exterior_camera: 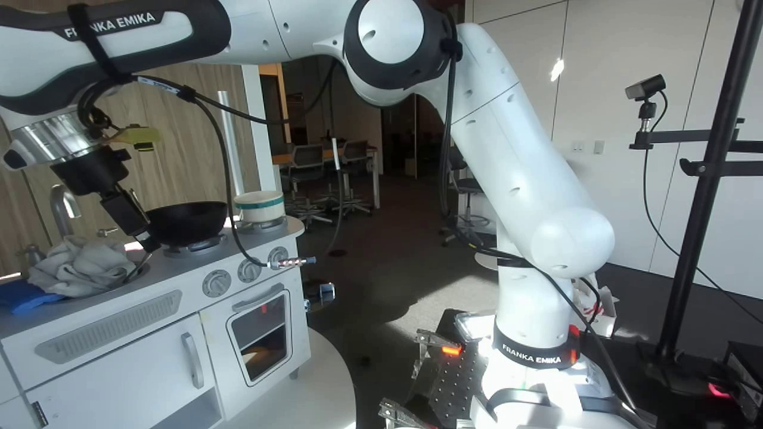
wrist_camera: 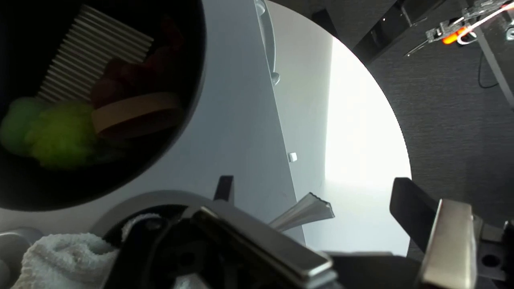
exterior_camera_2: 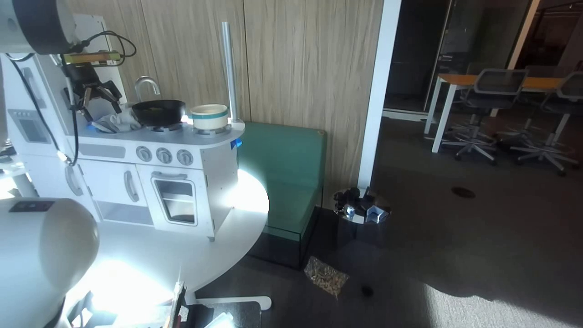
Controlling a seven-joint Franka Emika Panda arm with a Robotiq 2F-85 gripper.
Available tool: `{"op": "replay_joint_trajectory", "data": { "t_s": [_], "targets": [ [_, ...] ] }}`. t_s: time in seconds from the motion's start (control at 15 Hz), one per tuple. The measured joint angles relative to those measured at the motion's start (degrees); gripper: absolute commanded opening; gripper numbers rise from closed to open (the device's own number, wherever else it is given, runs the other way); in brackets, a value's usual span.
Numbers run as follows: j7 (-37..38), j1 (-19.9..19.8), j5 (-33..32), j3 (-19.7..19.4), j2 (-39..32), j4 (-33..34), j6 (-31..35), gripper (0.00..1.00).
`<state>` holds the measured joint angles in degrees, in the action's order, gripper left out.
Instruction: Pick the silver serving spoon from the sink and mix the contents of the black bowl
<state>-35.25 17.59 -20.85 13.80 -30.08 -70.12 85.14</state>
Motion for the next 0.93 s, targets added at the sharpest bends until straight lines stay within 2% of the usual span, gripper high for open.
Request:
{"op": "replay_joint_trajectory", "data": {
  "t_s": [0.53, 0.6, 0.67, 0.73, 0.93],
  "targets": [
    [0.1, -0.1, 0.2, 0.5, -1.0, -1.6, 1.7, 1.00],
    [0.1, -0.2, 0.2, 0.5, -1.1, -1.7, 1.7, 0.75],
    [0.1, -0.4, 0.2, 0.5, -1.3, -1.9, 1.7, 0.74],
    [0.1, -0.5, 0.2, 0.5, -1.4, -2.0, 1.8, 0.68],
    [0.1, -0.5, 0.3, 0.6, -1.4, -2.6, 2.0, 0.43]
  ]
}}
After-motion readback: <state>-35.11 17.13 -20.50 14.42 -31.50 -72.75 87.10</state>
